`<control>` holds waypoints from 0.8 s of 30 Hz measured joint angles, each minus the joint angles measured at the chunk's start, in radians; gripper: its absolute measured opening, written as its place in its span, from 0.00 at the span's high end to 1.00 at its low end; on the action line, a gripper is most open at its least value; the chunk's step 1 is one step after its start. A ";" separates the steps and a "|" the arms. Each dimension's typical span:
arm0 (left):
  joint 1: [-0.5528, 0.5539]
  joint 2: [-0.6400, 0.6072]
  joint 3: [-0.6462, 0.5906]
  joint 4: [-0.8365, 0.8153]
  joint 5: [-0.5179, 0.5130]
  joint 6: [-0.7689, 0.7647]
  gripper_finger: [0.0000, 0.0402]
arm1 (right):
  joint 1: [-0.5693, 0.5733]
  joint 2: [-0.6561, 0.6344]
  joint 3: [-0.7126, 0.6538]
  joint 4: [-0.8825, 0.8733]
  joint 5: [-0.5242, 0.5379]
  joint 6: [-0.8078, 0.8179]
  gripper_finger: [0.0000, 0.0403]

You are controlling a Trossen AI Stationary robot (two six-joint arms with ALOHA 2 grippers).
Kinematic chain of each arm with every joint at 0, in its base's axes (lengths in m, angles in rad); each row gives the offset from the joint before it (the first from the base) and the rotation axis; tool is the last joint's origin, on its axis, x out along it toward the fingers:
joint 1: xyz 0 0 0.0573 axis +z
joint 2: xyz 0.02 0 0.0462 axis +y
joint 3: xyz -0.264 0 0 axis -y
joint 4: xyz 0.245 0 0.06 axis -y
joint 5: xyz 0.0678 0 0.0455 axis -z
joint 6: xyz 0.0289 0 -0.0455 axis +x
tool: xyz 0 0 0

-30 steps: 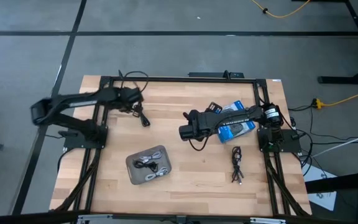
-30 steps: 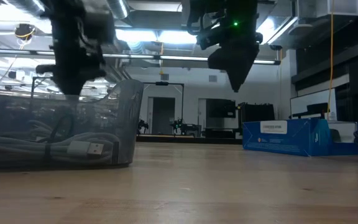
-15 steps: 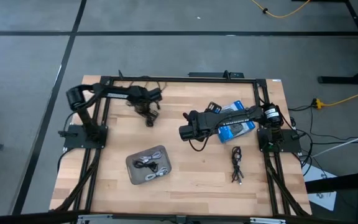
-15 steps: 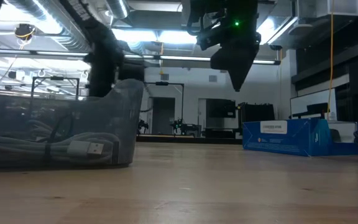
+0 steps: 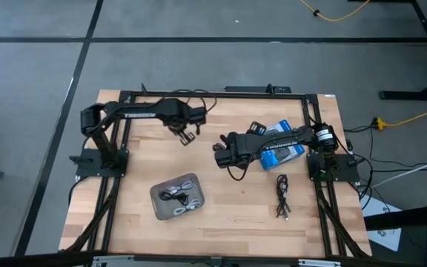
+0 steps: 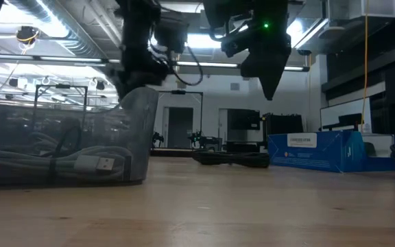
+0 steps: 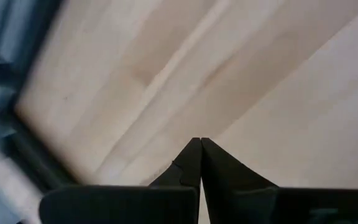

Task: Pick and place USB-C Cables
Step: Put the top black charger cable into the black bin

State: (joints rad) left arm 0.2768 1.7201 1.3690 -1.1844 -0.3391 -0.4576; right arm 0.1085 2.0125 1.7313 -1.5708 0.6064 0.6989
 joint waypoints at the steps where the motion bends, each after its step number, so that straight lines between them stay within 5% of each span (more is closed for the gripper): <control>1: -0.002 -0.017 0.009 -0.047 -0.010 0.000 1.00 | 0.000 0.000 0.000 0.001 -0.002 -0.001 0.58; 9: -0.081 -0.297 -0.091 -0.161 -0.018 -0.003 1.00 | 0.000 0.000 0.000 0.011 -0.066 -0.025 0.58; 17: -0.181 -0.726 -0.544 0.311 0.001 0.005 1.00 | -0.045 0.000 0.000 0.345 -0.326 -0.400 0.58; 24: -0.237 -1.074 -0.954 0.777 0.017 0.092 1.00 | -0.103 0.000 -0.006 0.423 -0.357 -0.479 0.58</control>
State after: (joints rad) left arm 0.0400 0.6462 0.4145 -0.4070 -0.3225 -0.3658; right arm 0.0059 2.0121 1.7251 -1.1478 0.2493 0.2195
